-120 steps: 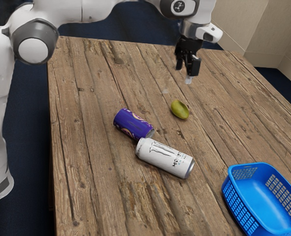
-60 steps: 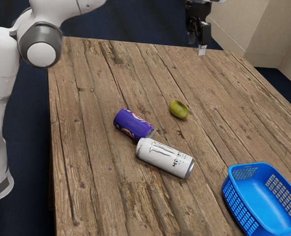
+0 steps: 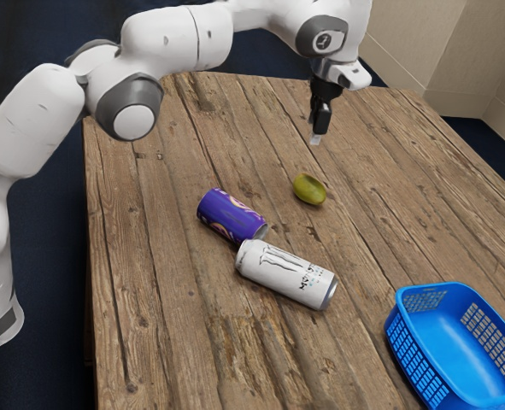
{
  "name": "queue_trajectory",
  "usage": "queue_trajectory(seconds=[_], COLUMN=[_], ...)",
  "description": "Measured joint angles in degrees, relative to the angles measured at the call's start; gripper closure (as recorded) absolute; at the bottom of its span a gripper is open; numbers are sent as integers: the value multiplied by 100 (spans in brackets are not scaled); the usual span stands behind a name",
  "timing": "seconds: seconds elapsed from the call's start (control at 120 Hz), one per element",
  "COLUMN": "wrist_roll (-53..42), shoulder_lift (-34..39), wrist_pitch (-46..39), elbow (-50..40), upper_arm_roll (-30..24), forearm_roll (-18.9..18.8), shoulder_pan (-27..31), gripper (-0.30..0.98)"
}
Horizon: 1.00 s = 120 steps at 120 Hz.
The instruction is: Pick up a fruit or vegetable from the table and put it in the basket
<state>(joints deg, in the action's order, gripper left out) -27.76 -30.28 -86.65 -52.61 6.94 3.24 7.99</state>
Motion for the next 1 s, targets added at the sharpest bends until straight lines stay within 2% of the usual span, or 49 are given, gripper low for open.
queue_trajectory(seconds=[0.158,0.392,0.525,0.75,1.0], wrist_roll=[-1039,-2226,-2753,-3419,-3925], shoulder_lift=[-692,-1017,-1043,-943,-520], wrist_pitch=[-522,-852,-900,-844,-875], elbow=[41,38,33,-123,-840], upper_arm_roll=[-97,-340,-630,-641,-650], forearm_roll=[-24,-35,-49,-91,-164], shoulder_pan=[40,232,228,230,214], gripper=[0,0,0,0,0])
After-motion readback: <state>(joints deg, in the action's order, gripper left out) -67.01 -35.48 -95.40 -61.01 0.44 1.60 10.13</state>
